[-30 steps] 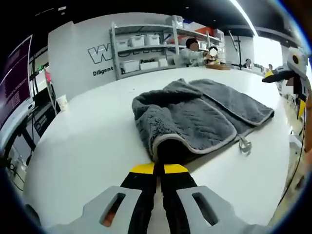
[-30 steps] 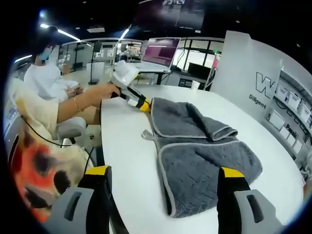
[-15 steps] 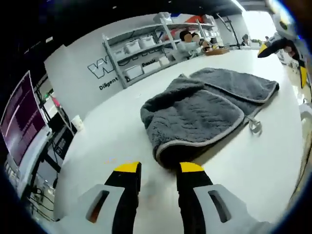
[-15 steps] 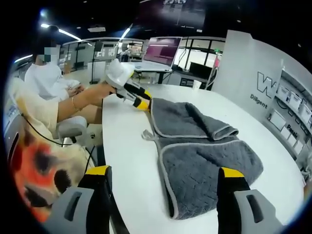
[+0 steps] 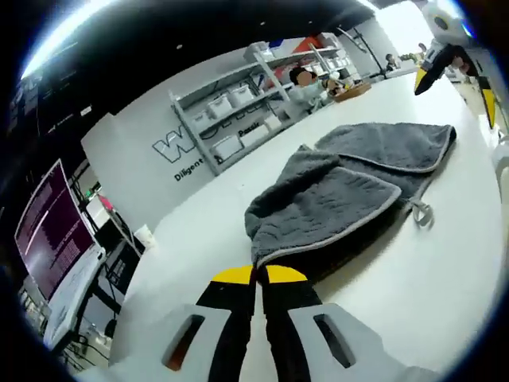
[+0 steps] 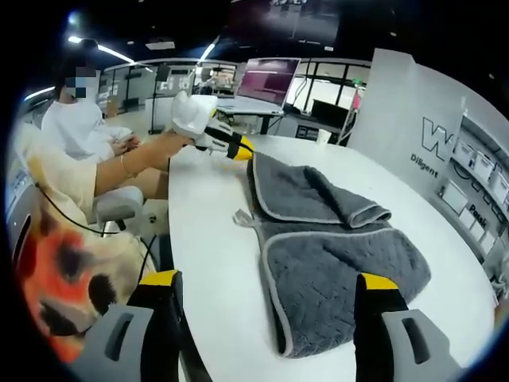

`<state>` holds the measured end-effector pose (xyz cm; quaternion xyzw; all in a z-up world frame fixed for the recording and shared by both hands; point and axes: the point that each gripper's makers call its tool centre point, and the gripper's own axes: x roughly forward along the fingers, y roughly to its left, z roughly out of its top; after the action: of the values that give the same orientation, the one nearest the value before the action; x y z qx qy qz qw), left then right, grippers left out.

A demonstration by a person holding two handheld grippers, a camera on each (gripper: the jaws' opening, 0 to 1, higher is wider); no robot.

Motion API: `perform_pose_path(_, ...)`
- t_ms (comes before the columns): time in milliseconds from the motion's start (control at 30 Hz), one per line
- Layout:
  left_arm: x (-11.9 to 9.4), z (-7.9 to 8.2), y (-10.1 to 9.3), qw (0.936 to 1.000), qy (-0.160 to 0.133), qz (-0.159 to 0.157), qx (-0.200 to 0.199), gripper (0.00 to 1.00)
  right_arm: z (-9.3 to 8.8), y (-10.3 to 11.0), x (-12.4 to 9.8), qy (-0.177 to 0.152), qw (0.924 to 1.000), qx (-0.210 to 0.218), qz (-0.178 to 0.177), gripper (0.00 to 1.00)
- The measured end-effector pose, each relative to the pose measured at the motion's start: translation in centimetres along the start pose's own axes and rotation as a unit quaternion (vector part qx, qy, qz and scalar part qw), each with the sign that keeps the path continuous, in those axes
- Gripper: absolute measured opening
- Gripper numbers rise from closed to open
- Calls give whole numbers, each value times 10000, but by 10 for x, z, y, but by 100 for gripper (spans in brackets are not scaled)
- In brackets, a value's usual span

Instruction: Open the folded towel by lifting each exposed corner and separating the folded layers until the towel lies flat within the target outline without major curled edges

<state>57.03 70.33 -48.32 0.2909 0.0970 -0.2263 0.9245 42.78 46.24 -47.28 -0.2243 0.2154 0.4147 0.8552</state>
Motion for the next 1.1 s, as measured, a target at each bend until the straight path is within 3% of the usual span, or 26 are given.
perform_pose_path(100,1,-14,3,9983,419,163,365,2,-1,1,1,26,10000,-15,19,89)
perform_pose_path(200,3,-21,5,9970,581,158,482,2,-1,2,1,38,10000,-42,35,89)
perform_pose_path(367,4,-42,-3,9933,1032,-144,497,2,0,2,2,41,10000,-48,39,89)
perform_pose_path(733,-6,-46,-8,9904,1210,-299,591,1,-1,3,2,60,9999,-66,59,89)
perform_pose_path(900,-14,-46,-10,9905,1210,-486,441,3,-1,4,3,64,9999,-56,68,89)
perform_pose_path(1000,-15,-45,-6,9929,1075,-483,147,14,-2,6,4,81,9999,-57,100,89)
perform_pose_path(1100,-21,-43,-8,9914,1000,-699,-463,36,-2,7,5,82,9999,-38,130,89)
